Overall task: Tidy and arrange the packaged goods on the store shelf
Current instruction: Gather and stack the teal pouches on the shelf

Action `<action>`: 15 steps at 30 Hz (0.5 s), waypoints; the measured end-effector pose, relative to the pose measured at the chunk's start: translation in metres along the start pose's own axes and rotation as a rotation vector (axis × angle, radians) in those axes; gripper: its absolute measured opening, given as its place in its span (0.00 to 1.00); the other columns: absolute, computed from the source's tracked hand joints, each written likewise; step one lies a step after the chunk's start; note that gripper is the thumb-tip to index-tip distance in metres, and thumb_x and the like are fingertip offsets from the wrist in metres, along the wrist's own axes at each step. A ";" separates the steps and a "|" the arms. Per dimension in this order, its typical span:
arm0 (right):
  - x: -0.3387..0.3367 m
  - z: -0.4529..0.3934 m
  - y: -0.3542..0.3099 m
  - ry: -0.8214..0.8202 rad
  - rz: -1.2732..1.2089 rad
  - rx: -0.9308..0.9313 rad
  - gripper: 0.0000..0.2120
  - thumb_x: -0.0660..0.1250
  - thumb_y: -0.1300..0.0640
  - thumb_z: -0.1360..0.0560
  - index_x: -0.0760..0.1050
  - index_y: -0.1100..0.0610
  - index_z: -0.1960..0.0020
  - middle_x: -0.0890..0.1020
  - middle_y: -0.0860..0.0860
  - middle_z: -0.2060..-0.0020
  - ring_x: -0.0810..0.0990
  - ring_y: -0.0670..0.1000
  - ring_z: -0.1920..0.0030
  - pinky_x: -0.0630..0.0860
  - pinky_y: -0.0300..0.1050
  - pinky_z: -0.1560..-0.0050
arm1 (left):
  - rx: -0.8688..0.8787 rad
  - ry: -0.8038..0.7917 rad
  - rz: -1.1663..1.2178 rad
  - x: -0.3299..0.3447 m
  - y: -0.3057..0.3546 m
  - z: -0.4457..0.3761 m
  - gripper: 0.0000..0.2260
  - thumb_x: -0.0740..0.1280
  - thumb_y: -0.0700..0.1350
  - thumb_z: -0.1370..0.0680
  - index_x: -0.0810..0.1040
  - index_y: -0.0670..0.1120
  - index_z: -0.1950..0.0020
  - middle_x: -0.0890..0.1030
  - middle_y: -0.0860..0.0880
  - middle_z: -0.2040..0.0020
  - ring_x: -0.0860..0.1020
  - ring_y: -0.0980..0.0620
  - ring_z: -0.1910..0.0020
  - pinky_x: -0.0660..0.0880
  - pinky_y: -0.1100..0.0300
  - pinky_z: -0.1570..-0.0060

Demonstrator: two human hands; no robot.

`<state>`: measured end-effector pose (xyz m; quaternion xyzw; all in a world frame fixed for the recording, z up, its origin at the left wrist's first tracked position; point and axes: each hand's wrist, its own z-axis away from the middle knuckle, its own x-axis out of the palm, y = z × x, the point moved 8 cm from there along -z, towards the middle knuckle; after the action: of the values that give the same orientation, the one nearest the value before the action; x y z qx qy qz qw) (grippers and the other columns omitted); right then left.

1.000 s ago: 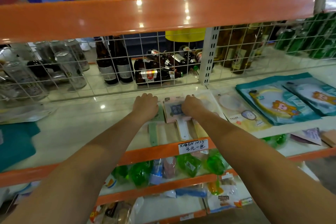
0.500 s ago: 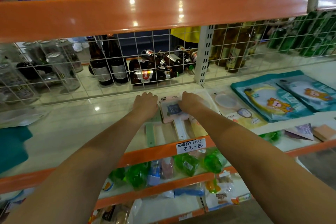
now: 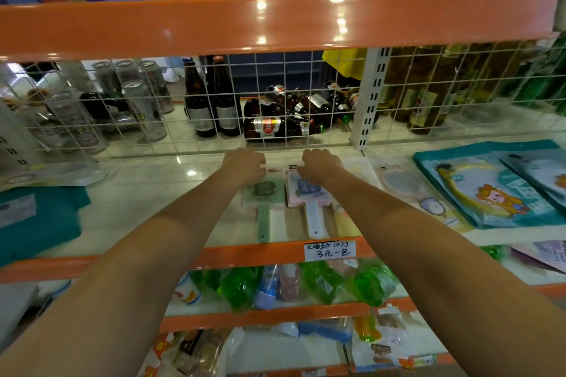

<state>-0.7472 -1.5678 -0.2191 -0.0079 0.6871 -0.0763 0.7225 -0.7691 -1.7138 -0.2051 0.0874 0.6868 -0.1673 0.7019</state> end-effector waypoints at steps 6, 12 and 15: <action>-0.003 -0.006 -0.052 0.007 -0.004 -0.177 0.16 0.57 0.52 0.21 0.73 0.57 0.36 0.77 0.55 0.39 0.75 0.56 0.39 0.71 0.49 0.41 | -0.122 0.004 0.004 -0.003 -0.042 0.027 0.15 0.57 0.51 0.19 0.75 0.52 0.35 0.76 0.47 0.36 0.72 0.46 0.36 0.67 0.53 0.37; -0.014 -0.009 -0.120 0.057 -0.024 -0.341 0.19 0.55 0.51 0.20 0.70 0.57 0.33 0.76 0.56 0.38 0.75 0.57 0.39 0.73 0.48 0.46 | -0.261 0.032 -0.008 -0.014 -0.101 0.060 0.15 0.57 0.51 0.19 0.76 0.50 0.37 0.77 0.47 0.38 0.73 0.46 0.37 0.67 0.54 0.39; -0.013 -0.006 -0.156 0.061 -0.009 -0.399 0.20 0.54 0.51 0.20 0.67 0.57 0.31 0.74 0.55 0.35 0.72 0.57 0.36 0.71 0.50 0.41 | -0.321 0.039 -0.028 -0.014 -0.133 0.078 0.16 0.56 0.51 0.19 0.74 0.50 0.34 0.75 0.47 0.36 0.72 0.46 0.36 0.67 0.53 0.38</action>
<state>-0.7696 -1.7199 -0.1884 -0.1516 0.7102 0.0577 0.6850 -0.7440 -1.8634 -0.1734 -0.0325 0.7194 -0.0635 0.6909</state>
